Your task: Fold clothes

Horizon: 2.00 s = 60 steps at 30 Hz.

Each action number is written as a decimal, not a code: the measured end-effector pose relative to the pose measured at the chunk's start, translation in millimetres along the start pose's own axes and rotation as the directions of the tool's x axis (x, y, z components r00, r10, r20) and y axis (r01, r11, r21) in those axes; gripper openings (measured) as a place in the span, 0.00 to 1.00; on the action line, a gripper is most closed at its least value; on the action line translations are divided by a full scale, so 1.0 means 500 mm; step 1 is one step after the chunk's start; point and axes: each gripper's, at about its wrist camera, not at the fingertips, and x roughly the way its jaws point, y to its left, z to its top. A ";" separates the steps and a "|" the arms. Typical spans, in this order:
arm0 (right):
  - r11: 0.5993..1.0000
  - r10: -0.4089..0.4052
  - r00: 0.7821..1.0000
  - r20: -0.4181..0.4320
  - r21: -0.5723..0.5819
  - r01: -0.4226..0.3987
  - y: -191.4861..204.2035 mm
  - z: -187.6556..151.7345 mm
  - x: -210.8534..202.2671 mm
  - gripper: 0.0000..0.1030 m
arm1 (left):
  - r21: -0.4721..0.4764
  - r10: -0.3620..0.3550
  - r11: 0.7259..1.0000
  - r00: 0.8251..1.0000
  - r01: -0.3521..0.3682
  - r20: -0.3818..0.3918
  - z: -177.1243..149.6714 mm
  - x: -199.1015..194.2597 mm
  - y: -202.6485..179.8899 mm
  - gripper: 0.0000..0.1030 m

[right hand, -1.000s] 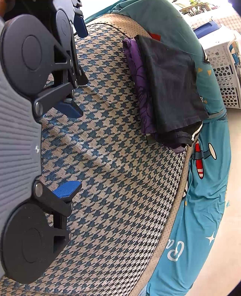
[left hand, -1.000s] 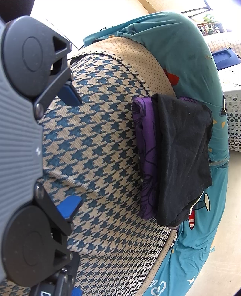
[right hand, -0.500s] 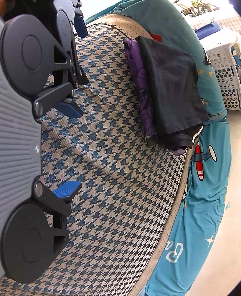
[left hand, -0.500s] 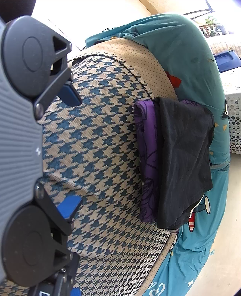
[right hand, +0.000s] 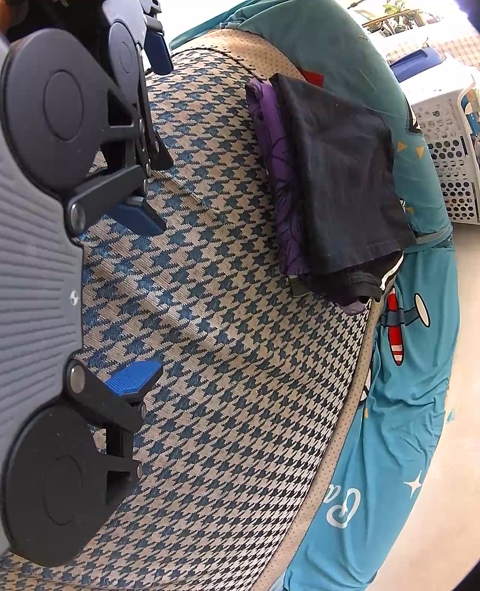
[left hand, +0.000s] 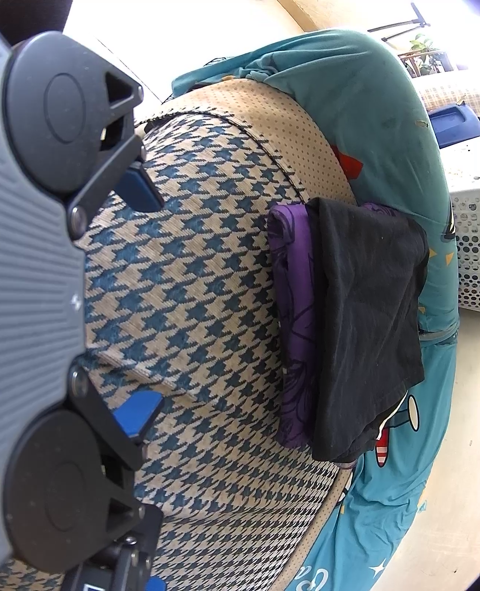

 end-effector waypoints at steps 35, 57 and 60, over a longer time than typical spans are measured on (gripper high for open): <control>0.999 -0.006 1.000 -0.006 0.033 0.006 -0.027 -0.011 -0.011 0.73 | 0.069 -0.008 0.998 1.000 0.008 0.004 -0.005 -0.009 -0.049 1.00; 0.987 -0.056 0.998 -0.027 0.147 0.059 -0.147 -0.076 -0.036 0.73 | 0.244 -0.103 0.963 0.993 0.114 -0.055 -0.044 -0.012 -0.187 1.00; 0.985 -0.067 0.997 -0.030 0.160 0.071 -0.171 -0.091 -0.042 0.73 | 0.281 -0.121 0.950 0.991 0.134 -0.065 -0.056 -0.015 -0.216 1.00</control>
